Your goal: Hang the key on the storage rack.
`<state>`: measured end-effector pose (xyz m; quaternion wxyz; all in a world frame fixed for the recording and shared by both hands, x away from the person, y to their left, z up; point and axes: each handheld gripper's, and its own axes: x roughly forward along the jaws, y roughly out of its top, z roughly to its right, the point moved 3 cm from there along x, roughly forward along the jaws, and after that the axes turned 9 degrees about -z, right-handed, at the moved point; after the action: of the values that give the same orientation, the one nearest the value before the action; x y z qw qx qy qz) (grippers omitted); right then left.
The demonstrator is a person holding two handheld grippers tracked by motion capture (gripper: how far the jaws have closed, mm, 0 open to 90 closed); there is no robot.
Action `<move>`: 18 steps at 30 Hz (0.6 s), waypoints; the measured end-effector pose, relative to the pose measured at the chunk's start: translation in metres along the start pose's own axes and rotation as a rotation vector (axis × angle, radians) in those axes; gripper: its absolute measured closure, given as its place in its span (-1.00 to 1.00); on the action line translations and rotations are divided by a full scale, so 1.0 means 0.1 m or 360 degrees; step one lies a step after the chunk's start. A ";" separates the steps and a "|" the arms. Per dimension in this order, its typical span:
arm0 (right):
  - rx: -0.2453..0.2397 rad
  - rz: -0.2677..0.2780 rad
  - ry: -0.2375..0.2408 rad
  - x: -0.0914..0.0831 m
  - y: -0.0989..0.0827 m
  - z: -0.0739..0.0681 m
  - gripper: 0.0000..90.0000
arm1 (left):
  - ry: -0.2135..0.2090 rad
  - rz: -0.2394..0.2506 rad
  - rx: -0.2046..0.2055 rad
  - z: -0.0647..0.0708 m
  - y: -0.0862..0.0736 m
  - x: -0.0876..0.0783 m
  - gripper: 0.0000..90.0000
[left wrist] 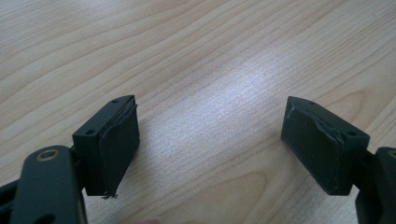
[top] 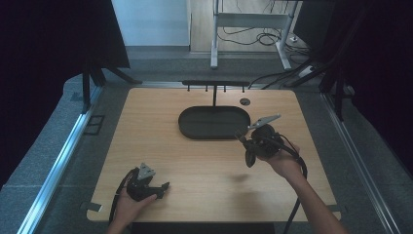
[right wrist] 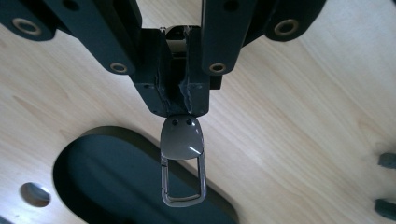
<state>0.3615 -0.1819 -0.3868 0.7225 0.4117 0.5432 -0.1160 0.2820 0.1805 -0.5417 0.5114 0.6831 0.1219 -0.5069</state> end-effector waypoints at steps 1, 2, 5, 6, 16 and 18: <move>0.0003 0.0002 -0.0011 0.00 0.00 0.01 0.79 | 0.0000 0.0000 0.0001 0.00 0.00 0.00 -0.57; 0.0011 0.0008 -0.0008 0.00 0.01 0.02 0.79 | 0.0000 0.0000 0.0000 0.00 0.00 0.00 -0.57; 0.0036 0.0024 -0.0008 -0.01 0.02 0.05 0.79 | 0.0000 0.0000 0.0000 0.00 0.00 0.00 -0.57; 0.0039 0.0025 -0.0016 -0.01 0.03 0.06 0.79 | 0.0000 0.0000 0.0000 0.00 0.00 0.00 -0.57; 0.0090 0.0056 -0.0043 -0.01 0.09 0.16 0.79 | 0.0005 0.0005 -0.0001 0.00 0.00 0.00 -0.57; 0.0099 0.0061 -0.0053 -0.02 0.10 0.19 0.79 | 0.0005 0.0005 -0.0001 0.00 0.00 0.00 -0.57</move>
<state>0.3803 -0.1895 -0.3792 0.7204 0.4423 0.5192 -0.1259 0.2821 0.1803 -0.5419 0.5123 0.6840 0.1219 -0.5049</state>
